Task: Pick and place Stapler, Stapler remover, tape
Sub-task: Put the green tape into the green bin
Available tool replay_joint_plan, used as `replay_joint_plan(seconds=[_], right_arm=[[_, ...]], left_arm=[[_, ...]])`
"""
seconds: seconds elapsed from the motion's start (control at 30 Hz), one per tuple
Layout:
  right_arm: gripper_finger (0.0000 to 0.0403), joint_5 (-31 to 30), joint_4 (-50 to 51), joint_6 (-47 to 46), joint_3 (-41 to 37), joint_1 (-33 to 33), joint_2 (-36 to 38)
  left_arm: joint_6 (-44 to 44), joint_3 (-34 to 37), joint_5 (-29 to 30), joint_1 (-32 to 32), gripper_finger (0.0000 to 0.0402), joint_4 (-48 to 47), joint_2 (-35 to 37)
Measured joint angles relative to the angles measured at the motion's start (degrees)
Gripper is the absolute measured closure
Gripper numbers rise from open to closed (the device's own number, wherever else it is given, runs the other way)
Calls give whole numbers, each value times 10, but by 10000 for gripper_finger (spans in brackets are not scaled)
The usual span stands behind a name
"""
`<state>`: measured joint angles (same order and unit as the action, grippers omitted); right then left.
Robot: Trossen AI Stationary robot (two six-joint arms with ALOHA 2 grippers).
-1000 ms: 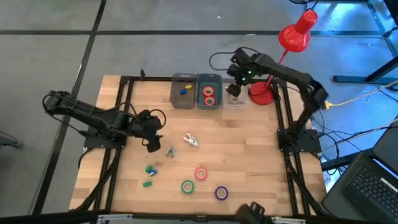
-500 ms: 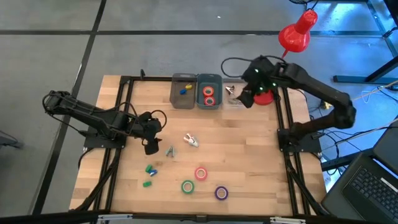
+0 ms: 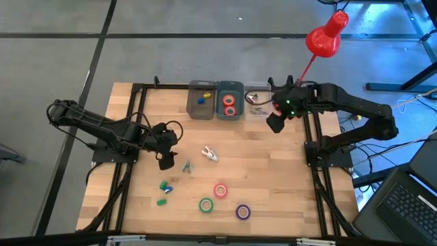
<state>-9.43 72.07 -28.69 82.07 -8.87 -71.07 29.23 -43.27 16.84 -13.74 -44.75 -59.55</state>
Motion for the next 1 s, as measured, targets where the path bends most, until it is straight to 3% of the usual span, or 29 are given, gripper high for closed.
replay_joint_plan(seconds=[0.27,0.57,0.7,0.83,1.0], right_arm=[[89,-69,-11,-11,0,39,0],[89,-75,-39,-9,0,39,0],[89,-75,-60,-2,0,39,0],[89,-79,-79,6,0,39,-1],[89,-78,-73,-18,0,39,-1]], left_arm=[[-132,0,-26,0,160,70,-10],[-309,0,-84,0,160,239,-95],[-308,-8,-119,9,160,304,-153],[-230,-42,-165,18,160,307,-221],[-201,-79,-180,6,160,308,-270]])
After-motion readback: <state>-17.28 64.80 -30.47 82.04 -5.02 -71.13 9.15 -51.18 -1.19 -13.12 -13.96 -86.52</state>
